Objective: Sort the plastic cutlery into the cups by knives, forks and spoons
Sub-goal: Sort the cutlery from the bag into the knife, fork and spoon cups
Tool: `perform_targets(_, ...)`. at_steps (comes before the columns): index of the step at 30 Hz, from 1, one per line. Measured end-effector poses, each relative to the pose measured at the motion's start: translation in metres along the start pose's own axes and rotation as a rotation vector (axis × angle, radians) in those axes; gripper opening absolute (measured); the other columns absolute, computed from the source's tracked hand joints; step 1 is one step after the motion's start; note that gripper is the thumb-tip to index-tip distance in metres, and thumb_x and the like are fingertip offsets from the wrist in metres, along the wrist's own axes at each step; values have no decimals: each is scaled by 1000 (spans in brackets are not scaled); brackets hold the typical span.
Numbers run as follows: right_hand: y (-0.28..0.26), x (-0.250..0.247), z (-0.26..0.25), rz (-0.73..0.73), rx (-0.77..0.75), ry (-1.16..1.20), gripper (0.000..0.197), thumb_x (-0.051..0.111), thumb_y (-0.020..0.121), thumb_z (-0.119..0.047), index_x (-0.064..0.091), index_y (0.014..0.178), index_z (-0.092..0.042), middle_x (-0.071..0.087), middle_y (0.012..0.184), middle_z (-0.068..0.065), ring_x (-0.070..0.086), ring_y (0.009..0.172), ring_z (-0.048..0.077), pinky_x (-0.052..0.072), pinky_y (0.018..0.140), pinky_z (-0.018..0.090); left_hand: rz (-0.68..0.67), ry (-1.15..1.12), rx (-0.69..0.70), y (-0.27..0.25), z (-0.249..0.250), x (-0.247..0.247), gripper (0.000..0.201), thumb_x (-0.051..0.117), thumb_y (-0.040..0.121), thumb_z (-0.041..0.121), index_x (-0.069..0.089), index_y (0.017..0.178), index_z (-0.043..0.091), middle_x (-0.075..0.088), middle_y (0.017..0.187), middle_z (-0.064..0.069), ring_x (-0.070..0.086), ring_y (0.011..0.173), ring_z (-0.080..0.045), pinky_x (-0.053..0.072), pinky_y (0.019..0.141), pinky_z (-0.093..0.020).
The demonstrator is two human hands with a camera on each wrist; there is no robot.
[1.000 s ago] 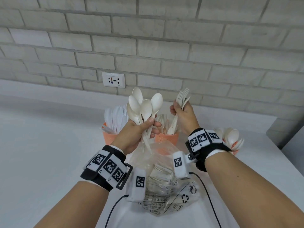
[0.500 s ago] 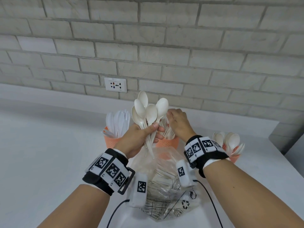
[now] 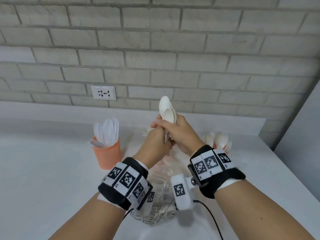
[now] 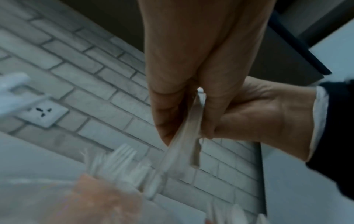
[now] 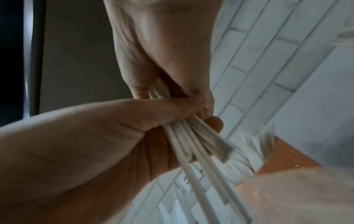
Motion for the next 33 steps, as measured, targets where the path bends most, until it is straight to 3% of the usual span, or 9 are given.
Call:
perform_targets(2,-4,-19,-3,40,-58,27,10,59,88,-18,63,91,-9,72,86,5,66,85,19,53,75,31,-31,-35,46,1,12,13,53,62,84,8,40,132,4,61,102,-4,61,93,-16,44,68,-11)
perform_targets(6,-13,-80,-20,240,-180,150,11,54,92,-9,53,101,-3,58,73,7,58,66,13,54,64,17,-92,9,23,6,25,40,73,70,81,25,30,141,10,43,131,-6,47,120,-18,38,93,-23)
perform_targets(13,-17,-181,-14,482,-270,164,9,54,92,-8,49,97,-15,52,75,-1,51,63,10,50,66,22,-142,-180,-177,20,23,97,94,77,74,31,19,146,11,36,142,-6,46,121,-18,42,95,-29)
perform_targets(17,-13,-193,30,502,-199,155,19,56,90,-8,48,96,-23,54,75,-1,54,66,12,49,73,30,-165,-187,-221,23,24,133,95,75,76,29,15,146,5,26,147,-9,35,132,-22,33,93,-22)
perform_targets(21,-11,-191,62,455,-150,103,42,64,81,-1,44,105,-29,59,85,7,59,74,18,52,78,38,-148,-126,-224,29,18,156,85,78,72,24,28,138,5,31,138,-9,38,127,-22,30,92,-20)
perform_targets(23,-10,-189,65,426,-156,-1,51,64,79,-3,43,112,-37,58,87,8,58,74,19,53,76,38,-137,-133,-213,30,18,162,83,80,70,28,32,135,8,35,134,-8,41,123,-20,32,91,-20)
perform_targets(25,-8,-186,66,416,-153,-181,47,61,82,-7,44,118,-33,55,87,8,56,73,21,52,72,36,-119,-141,-205,31,18,164,83,80,69,31,34,134,11,36,132,-6,43,116,-17,34,89,-21)
perform_targets(29,-1,-183,68,390,-107,-481,31,55,84,-15,52,114,-22,52,91,-3,52,102,30,43,95,45,-95,-120,-202,32,19,164,81,79,70,26,34,135,11,36,133,-7,43,113,-16,32,86,-20)
perform_targets(33,3,-174,73,275,-21,-1016,31,47,91,-35,56,117,-21,44,129,3,34,125,25,27,102,43,-91,-121,-208,31,19,164,75,76,73,17,34,135,8,36,134,-7,40,106,-11,32,86,-19)
Point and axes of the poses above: each hand's wrist, its own y-axis towards the middle knuckle, its own x-axis out of the palm, z = x × y, the point moved 7 cm from there along y, towards the middle knuckle
